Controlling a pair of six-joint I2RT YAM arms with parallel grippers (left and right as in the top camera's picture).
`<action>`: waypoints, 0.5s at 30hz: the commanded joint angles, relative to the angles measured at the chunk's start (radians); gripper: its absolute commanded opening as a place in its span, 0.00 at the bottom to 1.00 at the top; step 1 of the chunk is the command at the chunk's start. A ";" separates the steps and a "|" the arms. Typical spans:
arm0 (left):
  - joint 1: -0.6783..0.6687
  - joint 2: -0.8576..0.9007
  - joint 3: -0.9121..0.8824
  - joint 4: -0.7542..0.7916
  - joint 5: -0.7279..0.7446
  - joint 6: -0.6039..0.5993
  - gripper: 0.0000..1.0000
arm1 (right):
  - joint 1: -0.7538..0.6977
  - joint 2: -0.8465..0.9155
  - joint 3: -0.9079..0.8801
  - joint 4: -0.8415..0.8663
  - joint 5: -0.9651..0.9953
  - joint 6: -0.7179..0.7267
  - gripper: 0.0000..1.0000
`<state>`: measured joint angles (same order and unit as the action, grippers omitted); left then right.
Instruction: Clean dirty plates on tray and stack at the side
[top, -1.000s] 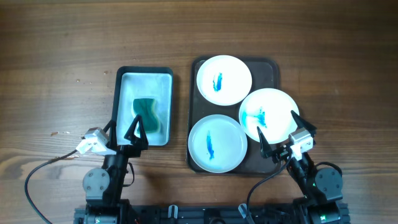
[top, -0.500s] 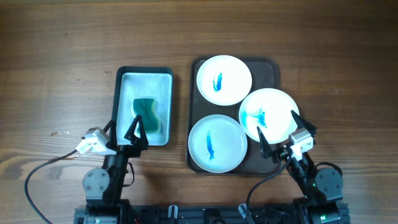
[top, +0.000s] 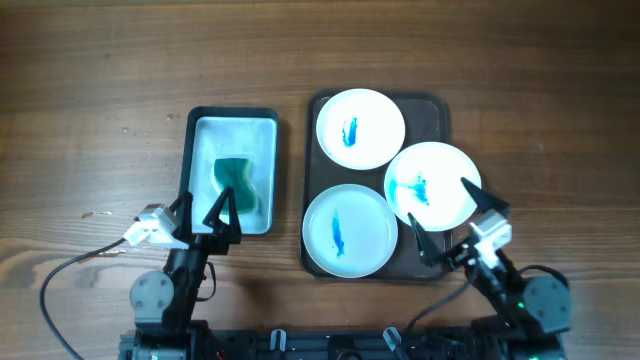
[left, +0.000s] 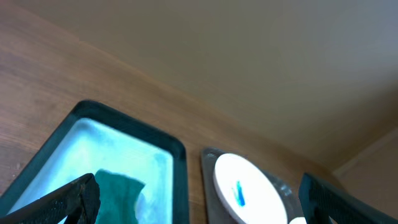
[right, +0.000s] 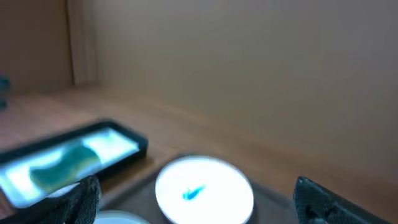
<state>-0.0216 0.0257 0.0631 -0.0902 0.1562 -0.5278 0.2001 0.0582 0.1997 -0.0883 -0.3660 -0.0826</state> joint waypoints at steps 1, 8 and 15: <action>-0.003 0.095 0.211 -0.142 0.004 0.027 0.99 | -0.002 0.138 0.218 -0.116 -0.027 0.109 1.00; -0.004 0.471 0.674 -0.593 -0.012 0.027 1.00 | -0.002 0.531 0.631 -0.512 -0.031 0.135 1.00; -0.004 0.810 0.965 -0.862 -0.023 0.058 1.00 | -0.002 0.751 0.795 -0.605 -0.087 0.201 1.00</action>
<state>-0.0216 0.7136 0.9470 -0.9154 0.1482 -0.5121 0.2001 0.7364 0.9432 -0.6800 -0.3859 0.0456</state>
